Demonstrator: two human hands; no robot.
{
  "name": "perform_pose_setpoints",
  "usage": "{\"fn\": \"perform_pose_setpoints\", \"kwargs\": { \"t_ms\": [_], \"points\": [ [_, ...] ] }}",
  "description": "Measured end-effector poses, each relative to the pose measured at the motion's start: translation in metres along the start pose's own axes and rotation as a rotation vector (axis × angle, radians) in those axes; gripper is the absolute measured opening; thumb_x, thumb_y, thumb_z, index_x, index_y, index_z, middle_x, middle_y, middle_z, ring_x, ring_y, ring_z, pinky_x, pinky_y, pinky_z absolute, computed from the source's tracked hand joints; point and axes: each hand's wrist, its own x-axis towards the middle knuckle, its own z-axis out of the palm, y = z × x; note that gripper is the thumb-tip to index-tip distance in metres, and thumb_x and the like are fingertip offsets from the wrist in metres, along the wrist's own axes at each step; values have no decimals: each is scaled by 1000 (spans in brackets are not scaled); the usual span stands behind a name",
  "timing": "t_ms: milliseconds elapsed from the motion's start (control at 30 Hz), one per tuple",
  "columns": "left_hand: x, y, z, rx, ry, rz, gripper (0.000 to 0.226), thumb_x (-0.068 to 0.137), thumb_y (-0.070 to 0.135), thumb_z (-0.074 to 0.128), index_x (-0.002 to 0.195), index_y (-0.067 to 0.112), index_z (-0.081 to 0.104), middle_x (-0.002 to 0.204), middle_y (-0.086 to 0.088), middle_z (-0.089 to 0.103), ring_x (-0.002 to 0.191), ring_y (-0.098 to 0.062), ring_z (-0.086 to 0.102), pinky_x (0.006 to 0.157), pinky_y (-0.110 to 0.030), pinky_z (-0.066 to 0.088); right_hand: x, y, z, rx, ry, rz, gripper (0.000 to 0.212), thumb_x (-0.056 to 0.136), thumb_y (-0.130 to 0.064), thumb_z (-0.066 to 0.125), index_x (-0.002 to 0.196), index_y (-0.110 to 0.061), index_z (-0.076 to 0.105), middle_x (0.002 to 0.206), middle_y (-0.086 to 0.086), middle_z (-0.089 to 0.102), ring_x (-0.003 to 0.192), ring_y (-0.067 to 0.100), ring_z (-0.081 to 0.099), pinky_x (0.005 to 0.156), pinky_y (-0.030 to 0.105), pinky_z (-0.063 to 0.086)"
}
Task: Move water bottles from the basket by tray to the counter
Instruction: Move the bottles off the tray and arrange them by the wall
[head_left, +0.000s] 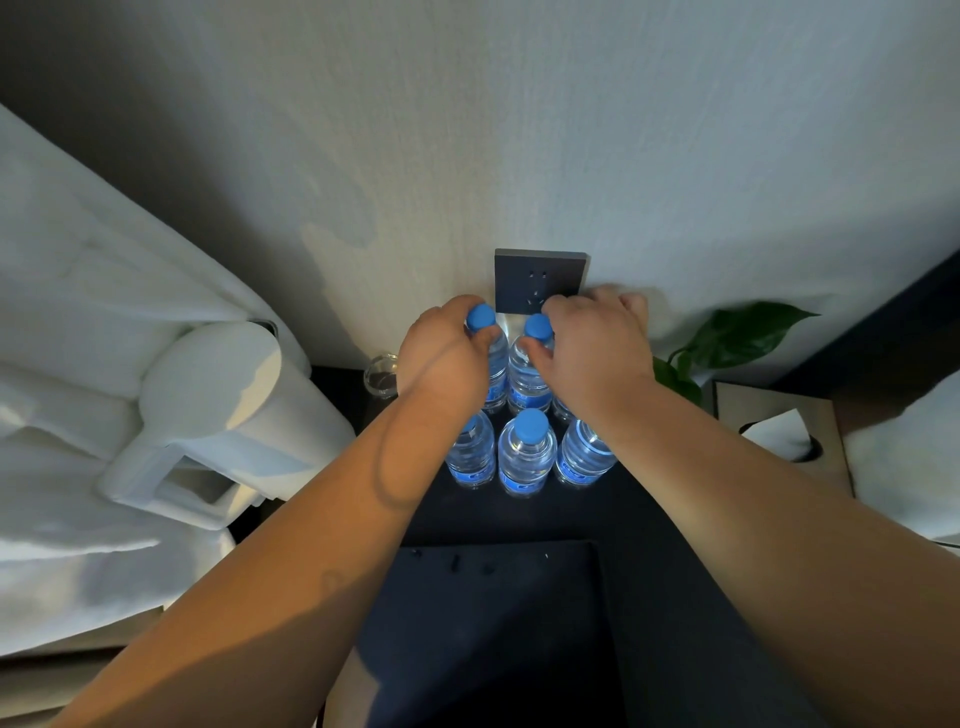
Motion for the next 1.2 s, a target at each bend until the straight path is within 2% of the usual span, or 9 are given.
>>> {"fn": "perform_pose_setpoints", "kwargs": {
  "t_ms": [100, 233, 300, 433, 567, 667, 800, 933, 1200],
  "points": [
    [-2, 0, 0, 25, 29, 9, 26, 99, 36, 64, 125, 32, 66, 107, 4, 58, 86, -15, 53, 71, -28, 39, -1, -1, 0, 16, 9, -19, 29, 95, -46, 59, 100, -19, 65, 87, -1, 66, 92, 27, 56, 83, 44, 33],
    [-2, 1, -1, 43, 27, 4, 25, 99, 37, 64, 124, 32, 65, 101, 6, 56, 84, -16, 54, 69, -28, 38, -3, 1, 1, 35, 35, -25, 28, 92, -43, 59, 107, -20, 63, 87, -1, 66, 91, 27, 57, 82, 43, 32],
    [-1, 2, -1, 43, 7, -3, 23, 99, 38, 64, 121, 31, 64, 96, 4, 61, 82, -19, 58, 66, -30, 41, -4, 3, 1, 34, 55, 2, 34, 90, -49, 60, 107, -20, 61, 86, -1, 67, 90, 27, 57, 82, 44, 32],
    [1, 1, 0, 47, -16, -15, 22, 100, 38, 63, 120, 30, 62, 92, 3, 66, 80, -20, 61, 65, -32, 46, -3, 5, 2, -44, 36, 40, 48, 90, -66, 56, 97, -20, 63, 84, 0, 66, 92, 27, 55, 81, 45, 30],
    [2, 2, -1, 37, -57, -53, 25, 99, 37, 64, 122, 28, 63, 93, 1, 67, 83, -22, 63, 69, -35, 50, -3, 4, 1, -43, 30, 12, 40, 93, -59, 59, 87, -19, 62, 74, -1, 60, 89, 28, 55, 80, 44, 30],
    [2, 1, -2, 43, -57, -65, 22, 99, 38, 64, 118, 28, 63, 90, 2, 67, 80, -22, 63, 66, -34, 48, -3, 3, 0, -3, 31, -6, 35, 94, -53, 61, 85, -20, 61, 69, -5, 49, 86, 28, 54, 80, 44, 30],
    [2, 1, -3, 58, -49, -62, 20, 98, 38, 64, 117, 31, 63, 89, 4, 67, 78, -21, 63, 61, -31, 44, -3, 2, 1, 26, 9, -17, 29, 95, -48, 58, 87, -20, 61, 72, -4, 59, 86, 27, 55, 82, 44, 32],
    [2, 1, -2, 64, -29, -65, 21, 96, 39, 66, 117, 34, 65, 90, 5, 68, 78, -20, 64, 59, -30, 44, -4, 3, 2, 46, -1, -11, 27, 94, -46, 57, 86, -20, 60, 72, -3, 60, 86, 27, 54, 82, 44, 34],
    [0, 0, -1, 57, -15, -23, 25, 97, 42, 65, 120, 36, 63, 92, 6, 67, 79, -19, 62, 61, -31, 45, -2, 4, 1, -19, -25, 12, 37, 96, -56, 58, 90, -20, 62, 77, 1, 62, 90, 28, 55, 82, 44, 31]
  ]
}}
